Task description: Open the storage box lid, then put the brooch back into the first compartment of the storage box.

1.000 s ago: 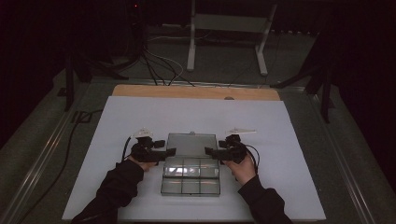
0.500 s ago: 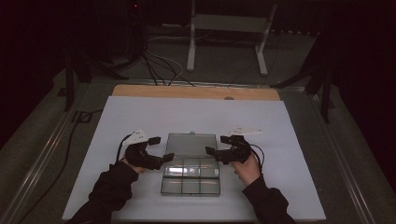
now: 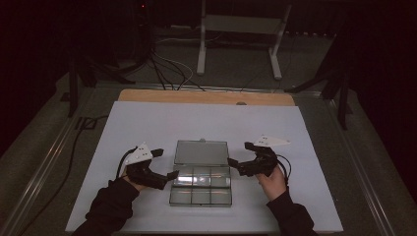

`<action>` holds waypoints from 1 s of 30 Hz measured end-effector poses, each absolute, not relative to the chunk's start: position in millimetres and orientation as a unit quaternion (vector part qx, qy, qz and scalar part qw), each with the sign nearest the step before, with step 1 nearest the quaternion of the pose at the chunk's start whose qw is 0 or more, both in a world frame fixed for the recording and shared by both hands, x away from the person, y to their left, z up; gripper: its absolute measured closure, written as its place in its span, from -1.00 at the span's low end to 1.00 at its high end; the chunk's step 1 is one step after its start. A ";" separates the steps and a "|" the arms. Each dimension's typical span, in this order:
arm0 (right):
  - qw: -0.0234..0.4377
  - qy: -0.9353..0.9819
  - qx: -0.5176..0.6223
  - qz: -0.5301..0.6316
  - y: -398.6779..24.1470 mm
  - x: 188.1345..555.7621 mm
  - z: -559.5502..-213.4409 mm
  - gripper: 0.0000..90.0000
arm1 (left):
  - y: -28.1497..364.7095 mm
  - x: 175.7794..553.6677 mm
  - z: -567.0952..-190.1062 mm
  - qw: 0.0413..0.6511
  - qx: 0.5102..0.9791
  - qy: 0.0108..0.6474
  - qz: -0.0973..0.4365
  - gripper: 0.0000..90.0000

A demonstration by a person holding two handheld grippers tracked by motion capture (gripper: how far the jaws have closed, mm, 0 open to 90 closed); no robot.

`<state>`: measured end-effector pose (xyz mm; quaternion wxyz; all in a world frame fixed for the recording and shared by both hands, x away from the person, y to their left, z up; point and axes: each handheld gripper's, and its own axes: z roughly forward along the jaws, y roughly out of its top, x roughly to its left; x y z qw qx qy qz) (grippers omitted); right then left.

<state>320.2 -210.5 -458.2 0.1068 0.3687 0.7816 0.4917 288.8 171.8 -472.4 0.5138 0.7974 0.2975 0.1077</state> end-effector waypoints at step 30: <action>0.131 0.776 0.378 0.488 -282.1 287.9 -452.1 -0.94 | 179.1 280.5 -479.9 0.528 0.787 0.298 0.110 -0.98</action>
